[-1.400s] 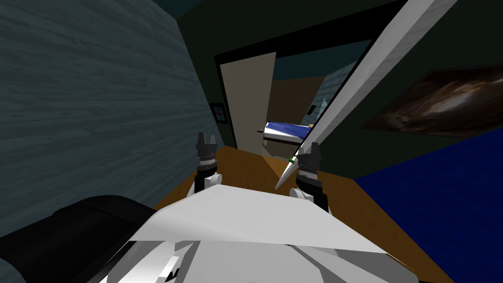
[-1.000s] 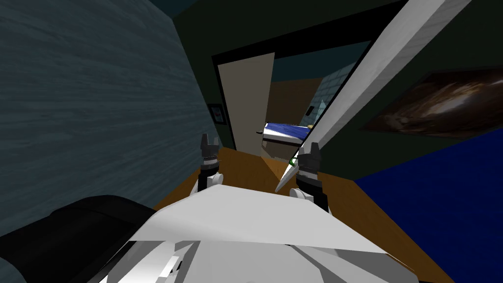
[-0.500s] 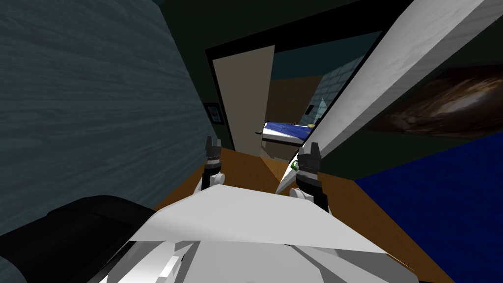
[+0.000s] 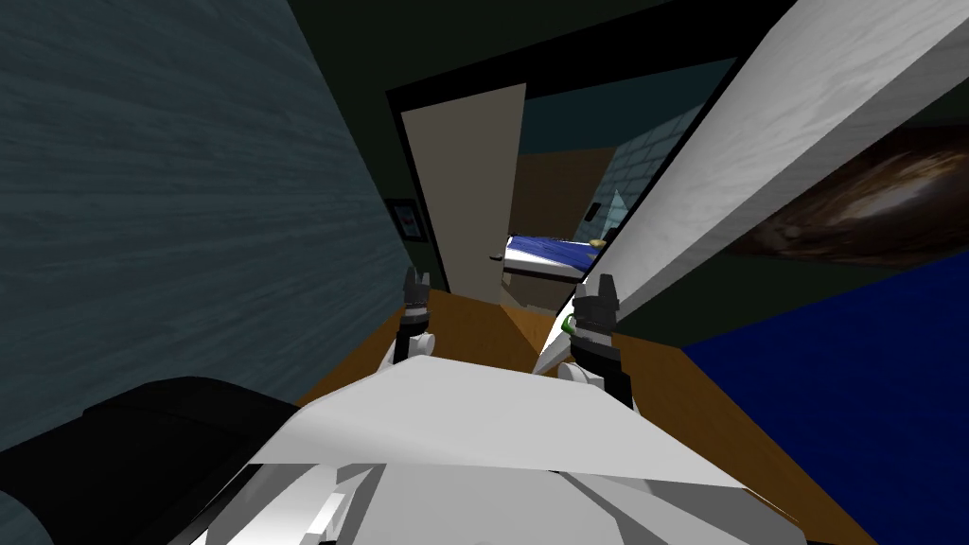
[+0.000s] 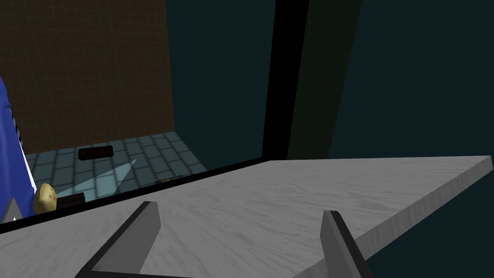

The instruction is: Pull the door open

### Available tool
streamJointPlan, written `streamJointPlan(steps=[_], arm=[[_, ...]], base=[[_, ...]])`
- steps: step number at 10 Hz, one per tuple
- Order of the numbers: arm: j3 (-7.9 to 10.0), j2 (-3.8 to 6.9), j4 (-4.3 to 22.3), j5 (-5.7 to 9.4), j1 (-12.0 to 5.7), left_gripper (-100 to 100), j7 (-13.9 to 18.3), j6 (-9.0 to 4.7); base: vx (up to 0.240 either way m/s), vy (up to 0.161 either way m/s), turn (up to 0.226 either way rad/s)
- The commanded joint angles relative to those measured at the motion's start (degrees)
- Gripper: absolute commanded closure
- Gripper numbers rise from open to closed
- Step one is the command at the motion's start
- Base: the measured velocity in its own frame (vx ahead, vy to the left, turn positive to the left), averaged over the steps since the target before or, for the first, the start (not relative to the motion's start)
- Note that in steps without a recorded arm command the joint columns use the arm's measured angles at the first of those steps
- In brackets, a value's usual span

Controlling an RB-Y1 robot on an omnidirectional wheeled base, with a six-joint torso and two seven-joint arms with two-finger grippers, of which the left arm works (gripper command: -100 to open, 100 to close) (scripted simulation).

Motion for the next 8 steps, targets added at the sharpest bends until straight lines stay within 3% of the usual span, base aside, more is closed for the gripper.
streamJointPlan(steps=[1,5,8], arm=[[-0.02,0.1,2.86,0.33,-1.44,-100,-0.5,-0.17],[0.04,0.64,9.63,1.35,-4.12,-100,-1.29,-0.91],[0.07,0.88,13.19,1.89,-5.53,-100,-1.71,-1.3]], base=[[0.093,0.008,-0.054],[0.094,0.002,-0.05],[0.077,0.004,-0.036]])
